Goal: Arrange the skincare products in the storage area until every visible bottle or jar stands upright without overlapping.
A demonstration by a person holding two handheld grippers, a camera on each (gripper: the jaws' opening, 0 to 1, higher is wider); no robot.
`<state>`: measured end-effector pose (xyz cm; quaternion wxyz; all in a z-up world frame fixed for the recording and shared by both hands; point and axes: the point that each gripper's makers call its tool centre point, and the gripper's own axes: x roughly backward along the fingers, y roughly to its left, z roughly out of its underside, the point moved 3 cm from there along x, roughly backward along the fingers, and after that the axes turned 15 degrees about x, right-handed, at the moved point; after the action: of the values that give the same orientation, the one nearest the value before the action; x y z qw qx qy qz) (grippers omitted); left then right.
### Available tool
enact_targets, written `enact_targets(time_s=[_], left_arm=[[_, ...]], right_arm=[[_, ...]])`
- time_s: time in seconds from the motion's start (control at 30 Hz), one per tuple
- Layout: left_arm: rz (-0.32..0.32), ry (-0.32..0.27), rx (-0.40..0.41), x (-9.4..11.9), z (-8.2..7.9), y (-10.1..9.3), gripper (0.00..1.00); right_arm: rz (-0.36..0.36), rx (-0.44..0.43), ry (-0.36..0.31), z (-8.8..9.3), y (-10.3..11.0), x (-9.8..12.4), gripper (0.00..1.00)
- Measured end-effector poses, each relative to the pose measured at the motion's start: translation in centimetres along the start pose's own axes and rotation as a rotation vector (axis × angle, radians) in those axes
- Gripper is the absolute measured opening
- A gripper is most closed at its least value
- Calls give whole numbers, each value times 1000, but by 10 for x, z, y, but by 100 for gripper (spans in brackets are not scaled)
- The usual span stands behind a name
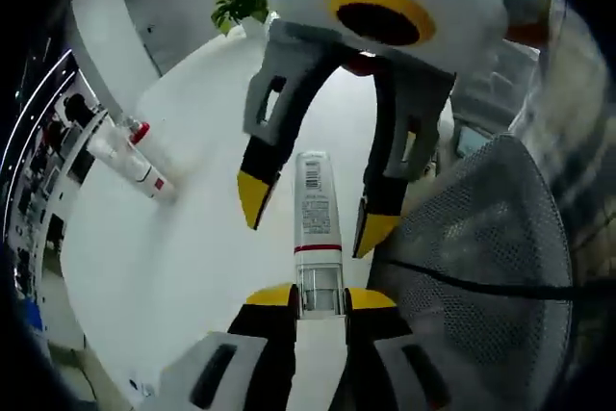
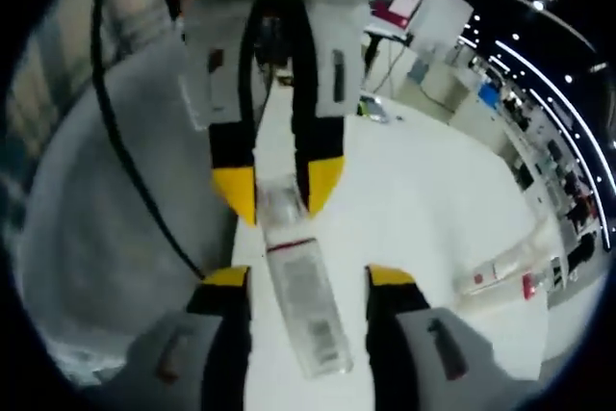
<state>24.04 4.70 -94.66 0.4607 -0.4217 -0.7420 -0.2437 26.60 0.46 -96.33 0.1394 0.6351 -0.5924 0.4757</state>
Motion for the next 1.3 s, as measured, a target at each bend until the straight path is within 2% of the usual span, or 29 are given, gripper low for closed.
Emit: enact_targets(time_s=[0.07,0.1,0.13,0.2,0.3,0.37,0.43,0.47,0.53,0.6,0.67,0.73,0.8,0.87,0.9,0.93,0.97,1.03,1.1,1.13,1.2,1.27,1.3], left_arm=[[-2,4,-29,2,-2,-3,17],[-10,7,-60,3,-4,-4,17],[-15,12,-59,4,-4,-5,17],[-19,30,-99,6,-4,-5,17],[4,32,-132,6,-3,-8,18],[0,11,-169,6,-4,-8,19],[10,-15,-194,7,-5,-10,19],[-7,-54,-211,9,-10,-9,19],[-1,-91,-221,13,-15,-9,20],[4,-96,-221,17,-15,-7,24],[15,-96,-208,19,-14,-3,33],[22,-103,-157,22,-10,4,39],[65,-148,-74,26,-10,9,40],[156,-253,90,37,-19,10,42],[228,-342,173,45,-28,10,42],[266,-407,219,51,-35,12,42],[318,-493,298,60,-45,14,42],[395,-578,411,71,-56,15,42],[442,-658,485,79,-66,18,42],[479,-701,527,83,-71,18,42],[498,-706,552,81,-73,18,42],[503,-700,544,80,-74,15,42],[535,-718,579,82,-77,13,41]], right_arm=[[-17,-1,-4,-2,4,-1,36],[-29,0,-8,-2,7,-2,26],[-50,8,-14,-4,10,-2,24],[-36,12,-22,-7,9,0,23],[-54,-4,-31,-8,15,-1,22],[-41,6,-32,-7,17,1,21],[-46,-30,-62,-8,18,6,21],[-24,-58,-76,-7,16,9,21],[-4,-115,-108,-7,15,15,21],[24,-151,-119,-5,13,20,21],[54,-220,-171,-2,9,30,21],[80,-265,-207,-2,4,36,21],[120,-341,-289,-4,-5,48,21],[148,-402,-364,-6,-11,57,21],[159,-425,-410,-8,-14,63,21],[169,-445,-444,-9,-16,67,21],[177,-484,-495,-12,-19,72,21],[197,-543,-569,-17,-24,80,21],[203,-603,-649,-23,-28,86,21],[200,-648,-732,-31,-32,93,21],[197,-685,-807,-39,-37,99,21],[179,-718,-869,-46,-39,103,21],[167,-730,-882,-49,-39,102,21]])
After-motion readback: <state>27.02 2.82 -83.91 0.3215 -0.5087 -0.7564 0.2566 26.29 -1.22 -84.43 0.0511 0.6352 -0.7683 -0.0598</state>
